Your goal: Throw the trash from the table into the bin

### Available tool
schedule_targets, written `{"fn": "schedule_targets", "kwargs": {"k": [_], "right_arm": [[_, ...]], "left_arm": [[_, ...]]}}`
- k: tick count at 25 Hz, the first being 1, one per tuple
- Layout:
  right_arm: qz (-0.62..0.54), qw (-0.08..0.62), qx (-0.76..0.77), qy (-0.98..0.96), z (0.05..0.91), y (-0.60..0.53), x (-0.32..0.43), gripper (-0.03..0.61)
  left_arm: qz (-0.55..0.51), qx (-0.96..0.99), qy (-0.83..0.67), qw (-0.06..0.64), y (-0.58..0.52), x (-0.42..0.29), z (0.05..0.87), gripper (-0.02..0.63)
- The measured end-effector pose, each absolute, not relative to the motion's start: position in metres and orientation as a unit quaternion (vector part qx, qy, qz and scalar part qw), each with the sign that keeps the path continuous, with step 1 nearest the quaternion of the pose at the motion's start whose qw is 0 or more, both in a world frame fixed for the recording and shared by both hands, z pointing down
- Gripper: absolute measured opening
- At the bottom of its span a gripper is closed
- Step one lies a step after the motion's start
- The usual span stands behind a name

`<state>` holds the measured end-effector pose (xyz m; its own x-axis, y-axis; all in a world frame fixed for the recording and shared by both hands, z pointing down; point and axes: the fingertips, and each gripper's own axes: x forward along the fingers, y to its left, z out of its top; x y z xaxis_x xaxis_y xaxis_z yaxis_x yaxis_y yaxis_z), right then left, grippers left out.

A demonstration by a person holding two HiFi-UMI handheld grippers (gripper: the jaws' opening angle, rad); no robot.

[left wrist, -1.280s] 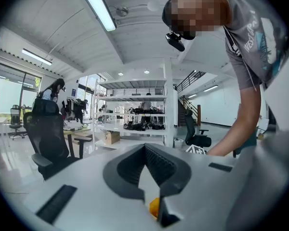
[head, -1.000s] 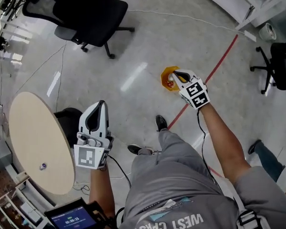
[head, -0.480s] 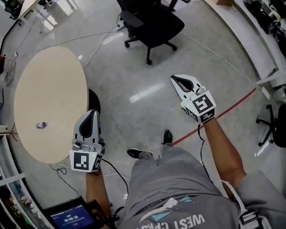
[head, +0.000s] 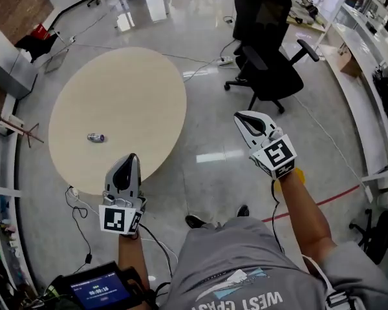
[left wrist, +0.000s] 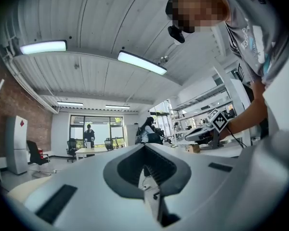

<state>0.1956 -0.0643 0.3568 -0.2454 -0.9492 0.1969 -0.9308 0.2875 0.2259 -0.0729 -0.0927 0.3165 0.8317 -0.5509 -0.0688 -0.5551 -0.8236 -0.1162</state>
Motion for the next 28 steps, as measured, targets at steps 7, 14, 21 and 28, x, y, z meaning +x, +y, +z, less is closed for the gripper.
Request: {"fn": "schedule_targets", "kwargs": {"k": [7, 14, 21, 28], "right_arm": [[-0.065, 0.150, 0.533, -0.830, 0.323, -0.138, 0.080, 0.008], [-0.101, 0.153, 0.438, -0.880, 0.295, -0.201, -0.076, 0.008], [-0.105, 0.160, 0.347, -0.918, 0.317, -0.275, -0.179, 0.008], [-0.054, 0.188, 0.278, -0.940, 0.384, -0.373, -0.246, 0.009]], "left_arm": [[0.036, -0.929, 0.357, 0.092, -0.133, -0.181, 0.285, 0.043], [0.053, -0.890, 0.437, 0.114, -0.160, -0.313, 0.261, 0.043], [0.049, -0.860, 0.500, 0.094, -0.192, -0.370, 0.289, 0.043], [0.015, -0.836, 0.541, 0.089, -0.262, -0.408, 0.320, 0.043]]}}
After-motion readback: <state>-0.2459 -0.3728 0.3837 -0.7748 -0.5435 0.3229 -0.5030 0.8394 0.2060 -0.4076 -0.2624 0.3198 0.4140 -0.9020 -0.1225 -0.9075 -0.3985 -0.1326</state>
